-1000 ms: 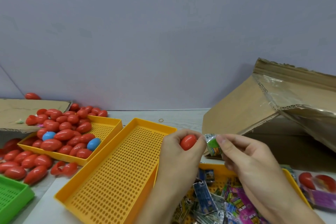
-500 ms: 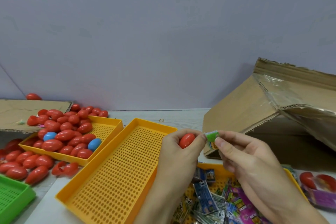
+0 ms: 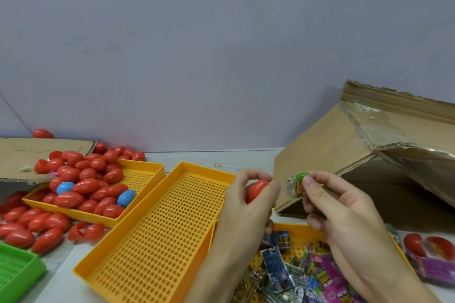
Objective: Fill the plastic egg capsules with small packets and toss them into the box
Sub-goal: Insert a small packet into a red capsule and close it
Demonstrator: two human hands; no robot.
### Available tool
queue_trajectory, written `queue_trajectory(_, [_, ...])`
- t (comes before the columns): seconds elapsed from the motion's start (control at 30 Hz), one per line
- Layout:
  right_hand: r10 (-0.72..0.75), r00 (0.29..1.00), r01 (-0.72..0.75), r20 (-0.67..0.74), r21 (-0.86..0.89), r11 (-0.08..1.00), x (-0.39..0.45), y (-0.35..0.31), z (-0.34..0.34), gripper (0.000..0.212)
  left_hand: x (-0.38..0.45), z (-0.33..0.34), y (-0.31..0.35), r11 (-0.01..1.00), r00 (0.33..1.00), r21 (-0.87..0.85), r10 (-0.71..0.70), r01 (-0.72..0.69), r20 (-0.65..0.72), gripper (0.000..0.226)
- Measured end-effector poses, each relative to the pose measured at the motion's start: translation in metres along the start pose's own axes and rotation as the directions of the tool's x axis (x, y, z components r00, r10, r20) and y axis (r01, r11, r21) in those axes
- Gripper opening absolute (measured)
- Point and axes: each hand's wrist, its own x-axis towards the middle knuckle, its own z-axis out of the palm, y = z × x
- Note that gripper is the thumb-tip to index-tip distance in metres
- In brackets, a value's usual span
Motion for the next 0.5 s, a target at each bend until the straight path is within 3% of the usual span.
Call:
queue_trajectory(0.13, [-0.098,0.994,0.09,-0.05,-0.14,0.986,-0.0011,0.0007,0.001,0.02,0.0015,0.0016,-0.0012,0.99,0.999,-0.129,-0.047,0.05,0.024,0.019])
queue_trajectory(0.37, [-0.142,0.984,0.119,-0.11,-0.196,0.973,0.0008,0.0044,-0.002,0.007,0.0022,0.0022,-0.0039,1.0,1.0,-0.013,0.025,-0.025,0.0,0.016])
queue_trajectory(0.5, [-0.167,0.979,0.138,-0.117,-0.229,0.964,0.0003,0.0036,-0.001,0.02,0.0012,0.0023,-0.0023,0.998,0.999,0.044,0.049,-0.049,0.01,0.017])
